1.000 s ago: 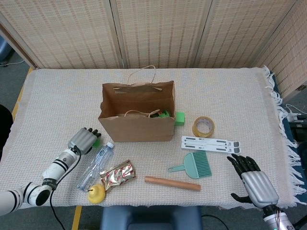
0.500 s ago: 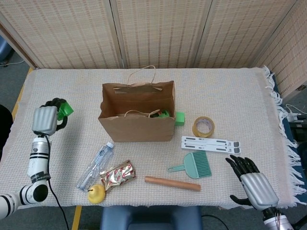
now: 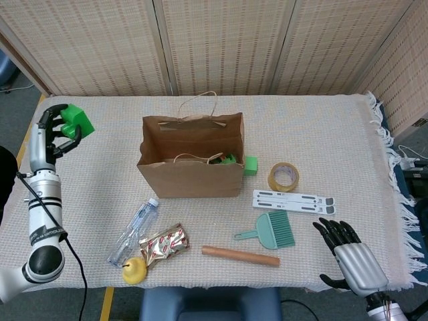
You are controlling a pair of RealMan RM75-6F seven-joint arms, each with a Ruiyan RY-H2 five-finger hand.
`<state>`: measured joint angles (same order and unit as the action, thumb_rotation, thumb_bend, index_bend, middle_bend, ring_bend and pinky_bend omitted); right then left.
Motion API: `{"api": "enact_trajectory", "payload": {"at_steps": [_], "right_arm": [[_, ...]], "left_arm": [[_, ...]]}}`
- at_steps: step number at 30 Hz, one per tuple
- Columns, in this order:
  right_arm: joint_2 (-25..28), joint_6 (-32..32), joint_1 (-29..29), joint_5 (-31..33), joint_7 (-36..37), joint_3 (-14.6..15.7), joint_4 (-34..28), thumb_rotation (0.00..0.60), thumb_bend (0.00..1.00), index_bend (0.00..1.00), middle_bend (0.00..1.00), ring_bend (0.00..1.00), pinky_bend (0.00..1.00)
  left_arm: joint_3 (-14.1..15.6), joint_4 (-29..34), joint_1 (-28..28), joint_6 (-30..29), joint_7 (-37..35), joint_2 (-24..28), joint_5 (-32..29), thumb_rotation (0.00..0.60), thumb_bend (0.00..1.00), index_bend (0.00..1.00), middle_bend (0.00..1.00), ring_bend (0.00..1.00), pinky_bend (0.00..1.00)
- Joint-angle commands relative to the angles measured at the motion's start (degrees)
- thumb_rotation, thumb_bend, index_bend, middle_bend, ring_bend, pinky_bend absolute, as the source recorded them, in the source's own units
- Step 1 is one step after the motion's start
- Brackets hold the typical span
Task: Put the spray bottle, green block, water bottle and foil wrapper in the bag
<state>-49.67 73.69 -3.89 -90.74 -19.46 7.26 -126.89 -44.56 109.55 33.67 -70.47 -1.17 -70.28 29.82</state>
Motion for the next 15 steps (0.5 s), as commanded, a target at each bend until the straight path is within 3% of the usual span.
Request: {"api": "enact_trajectory", "payload": {"at_steps": [1, 7, 11, 15], "right_arm": [[0.09, -0.03, -0.02, 0.08, 0.18, -0.04, 0.04, 0.600, 0.06, 0.00, 0.00, 0.00, 0.00], [0.29, -0.47, -0.35, 0.97, 0.73, -0.40, 0.26, 0.600, 0.06, 0.00, 0.00, 0.00, 0.00], [0.53, -1.13, -0.78, 1.95, 1.16, -0.67, 0.12, 0.600, 0.06, 0.00, 0.00, 0.00, 0.00], [0.82, -1.26, -0.85, 1.86, 1.38, -0.61, -0.11, 0.600, 0.06, 0.00, 0.00, 0.00, 0.00]], "left_arm": [[0.47, 4.77, 3.52, 0.93, 1.06, 0.28, 2.30, 0.600, 0.64, 0.63, 0.63, 0.55, 0.71], [3.35, 6.50, 9.35, 0.25, 5.70, -2.33, 2.71, 0.600, 0.64, 0.64, 0.63, 0.55, 0.71], [8.36, 4.87, 12.98, 0.95, 10.93, -4.36, 6.29, 0.600, 0.64, 0.63, 0.63, 0.55, 0.70], [13.51, -0.71, 15.91, 2.37, 15.30, -6.74, 11.89, 0.600, 0.63, 0.62, 0.62, 0.53, 0.69]]}}
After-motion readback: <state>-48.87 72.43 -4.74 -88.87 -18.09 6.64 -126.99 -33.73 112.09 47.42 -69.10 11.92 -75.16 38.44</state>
